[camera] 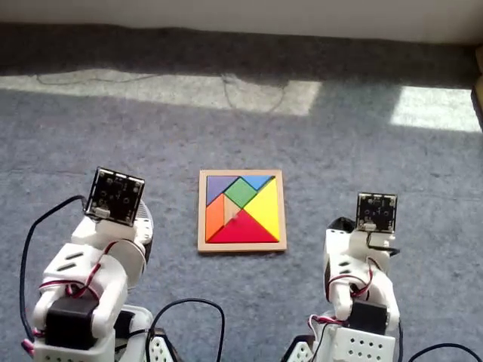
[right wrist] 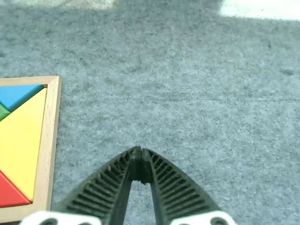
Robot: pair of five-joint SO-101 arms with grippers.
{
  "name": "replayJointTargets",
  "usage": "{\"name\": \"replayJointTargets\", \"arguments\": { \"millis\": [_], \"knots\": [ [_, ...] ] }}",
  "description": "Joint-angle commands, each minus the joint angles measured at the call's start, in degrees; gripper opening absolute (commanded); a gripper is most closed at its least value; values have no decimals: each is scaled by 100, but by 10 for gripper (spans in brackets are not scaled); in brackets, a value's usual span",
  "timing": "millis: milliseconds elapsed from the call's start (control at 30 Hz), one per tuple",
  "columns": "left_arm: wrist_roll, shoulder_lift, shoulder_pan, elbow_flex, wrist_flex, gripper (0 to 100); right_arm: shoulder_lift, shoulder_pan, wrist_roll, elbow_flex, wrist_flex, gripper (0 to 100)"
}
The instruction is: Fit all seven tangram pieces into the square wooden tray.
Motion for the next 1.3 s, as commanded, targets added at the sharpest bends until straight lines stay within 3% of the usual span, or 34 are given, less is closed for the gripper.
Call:
{"name": "replayJointTargets", "arguments": {
  "millis": [0,400,800,1033,1267],
  "knots": [
    [35,-347,-207,462,-299,11,-391,-347,-35,215,22,9],
    [18,-1622,-312,2396,-536,11,-347,-611,-44,919,57,9],
    [9,-1543,-479,3714,-844,7,-347,-585,-44,954,1499,9],
    [18,-1543,-1200,3714,-369,8,-347,-585,-18,954,2026,9],
    [26,-1543,-1262,3714,352,7,-347,-585,-18,954,2026,9]
  ]
}}
